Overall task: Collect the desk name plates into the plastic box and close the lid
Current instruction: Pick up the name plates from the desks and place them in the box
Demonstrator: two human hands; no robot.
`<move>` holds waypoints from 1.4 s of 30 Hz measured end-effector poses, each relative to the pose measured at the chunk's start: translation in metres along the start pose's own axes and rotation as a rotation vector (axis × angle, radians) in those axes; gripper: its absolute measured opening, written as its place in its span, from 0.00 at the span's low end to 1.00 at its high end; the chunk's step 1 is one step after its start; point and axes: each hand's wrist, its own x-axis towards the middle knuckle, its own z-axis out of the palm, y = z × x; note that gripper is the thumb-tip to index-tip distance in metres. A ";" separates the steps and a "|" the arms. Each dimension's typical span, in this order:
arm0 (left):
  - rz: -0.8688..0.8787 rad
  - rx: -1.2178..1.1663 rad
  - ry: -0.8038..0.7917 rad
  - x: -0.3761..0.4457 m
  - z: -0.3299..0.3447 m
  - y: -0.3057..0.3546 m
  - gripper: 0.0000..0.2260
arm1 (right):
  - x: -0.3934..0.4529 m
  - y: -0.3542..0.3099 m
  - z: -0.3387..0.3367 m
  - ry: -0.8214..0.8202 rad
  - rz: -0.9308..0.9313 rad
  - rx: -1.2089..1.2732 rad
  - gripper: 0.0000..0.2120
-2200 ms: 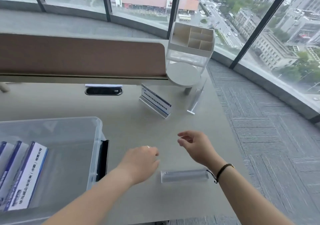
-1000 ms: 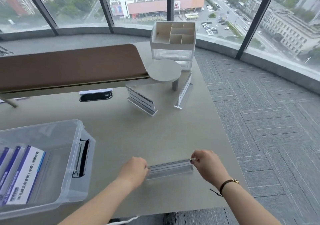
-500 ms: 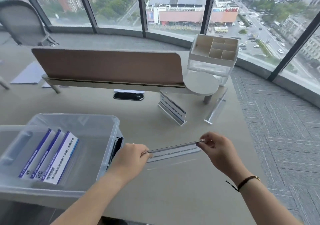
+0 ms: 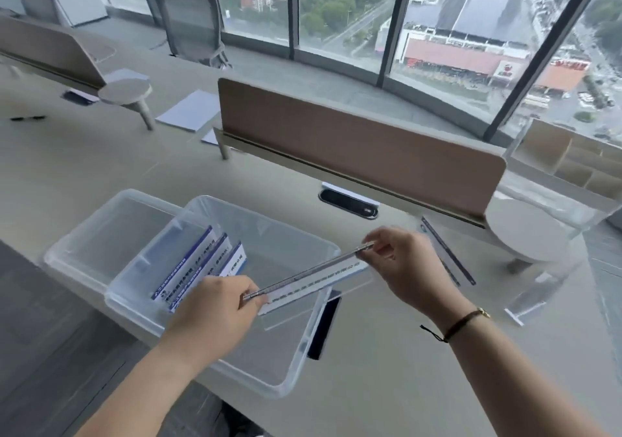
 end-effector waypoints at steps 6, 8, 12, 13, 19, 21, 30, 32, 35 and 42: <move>-0.154 0.070 -0.115 0.008 -0.009 -0.060 0.16 | 0.055 -0.036 0.074 -0.209 -0.068 -0.078 0.08; -0.186 0.116 -0.163 0.013 -0.002 -0.075 0.17 | 0.068 -0.039 0.099 -0.292 -0.052 -0.103 0.08; -0.207 0.270 -0.291 0.026 0.021 -0.095 0.16 | 0.087 -0.035 0.143 -0.414 0.010 -0.161 0.09; -0.203 0.295 -0.322 0.030 0.027 -0.099 0.16 | 0.091 -0.035 0.152 -0.437 0.029 -0.180 0.09; -0.162 0.404 -0.489 0.046 0.052 -0.113 0.09 | 0.108 -0.030 0.202 -0.536 0.081 -0.235 0.10; -0.169 0.421 -0.522 0.051 0.055 -0.117 0.07 | 0.113 -0.028 0.215 -0.554 0.101 -0.243 0.09; -0.178 0.382 -0.609 0.069 0.051 -0.137 0.06 | 0.123 -0.026 0.250 -0.549 0.144 -0.157 0.08; -0.164 0.364 -0.614 0.071 0.049 -0.141 0.07 | 0.125 -0.028 0.254 -0.553 0.164 -0.130 0.07; -0.152 0.350 -0.609 0.075 0.047 -0.147 0.07 | 0.128 -0.030 0.260 -0.553 0.196 -0.100 0.08; -0.170 0.280 -0.616 0.083 0.042 -0.164 0.08 | 0.134 -0.038 0.271 -0.528 0.264 -0.056 0.09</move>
